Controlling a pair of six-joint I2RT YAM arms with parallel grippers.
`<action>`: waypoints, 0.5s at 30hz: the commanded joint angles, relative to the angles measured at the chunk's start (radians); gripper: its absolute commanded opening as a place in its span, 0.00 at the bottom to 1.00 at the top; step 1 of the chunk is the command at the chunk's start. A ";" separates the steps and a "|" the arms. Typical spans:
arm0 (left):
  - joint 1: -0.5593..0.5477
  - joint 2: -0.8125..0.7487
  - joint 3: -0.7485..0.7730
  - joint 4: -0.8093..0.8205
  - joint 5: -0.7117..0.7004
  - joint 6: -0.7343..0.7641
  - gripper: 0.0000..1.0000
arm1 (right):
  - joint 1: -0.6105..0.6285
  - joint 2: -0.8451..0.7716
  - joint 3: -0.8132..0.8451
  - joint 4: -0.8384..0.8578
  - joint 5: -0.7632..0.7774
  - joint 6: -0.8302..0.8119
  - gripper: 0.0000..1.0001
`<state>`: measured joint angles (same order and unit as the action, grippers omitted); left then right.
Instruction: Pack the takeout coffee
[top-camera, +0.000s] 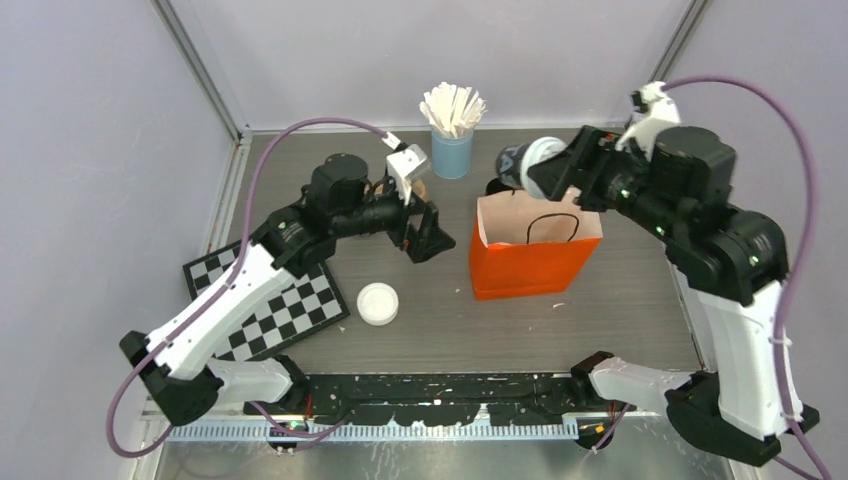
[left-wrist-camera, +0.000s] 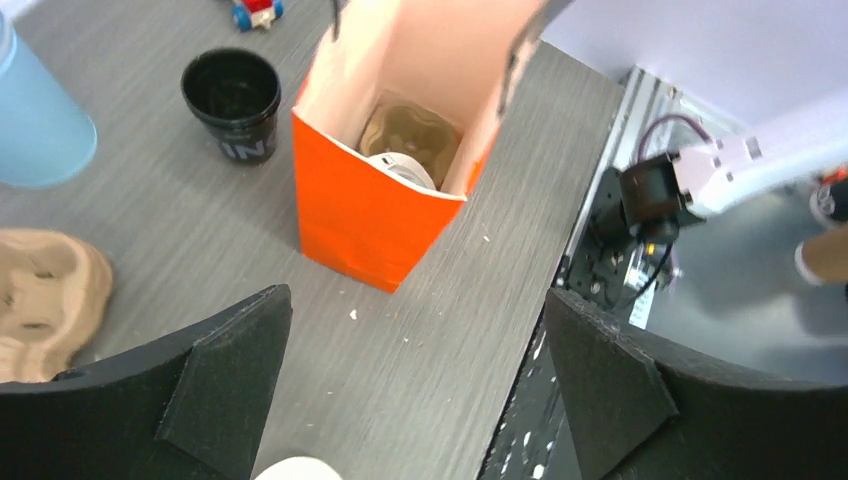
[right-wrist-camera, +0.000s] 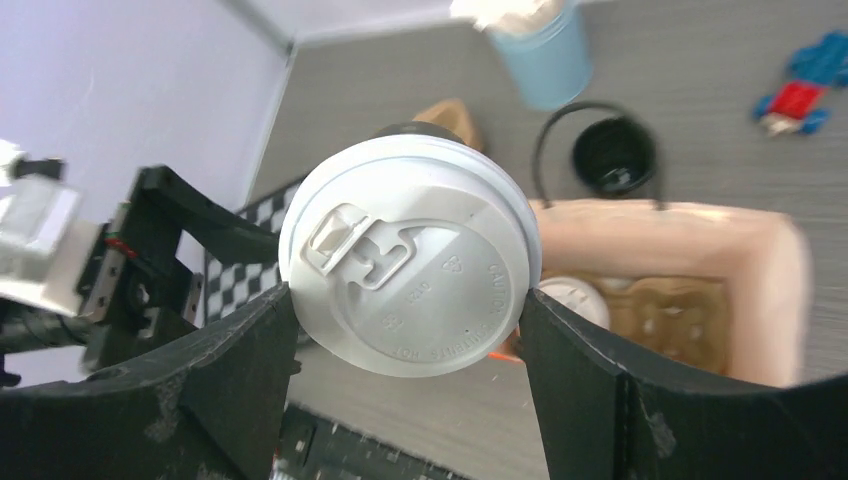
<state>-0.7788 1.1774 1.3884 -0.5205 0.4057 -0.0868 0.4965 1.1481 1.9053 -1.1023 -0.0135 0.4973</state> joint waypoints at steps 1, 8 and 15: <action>-0.002 0.110 0.101 0.039 -0.150 -0.272 0.96 | 0.002 -0.066 0.055 -0.006 0.276 -0.031 0.77; -0.002 0.361 0.333 -0.094 -0.172 -0.493 0.69 | 0.002 -0.100 0.101 -0.139 0.385 -0.078 0.77; -0.015 0.403 0.323 -0.060 -0.167 -0.527 0.55 | 0.002 -0.136 0.120 -0.226 0.448 -0.108 0.78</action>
<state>-0.7807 1.6054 1.7042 -0.5926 0.2508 -0.5571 0.4965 1.0222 1.9923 -1.2739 0.3588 0.4221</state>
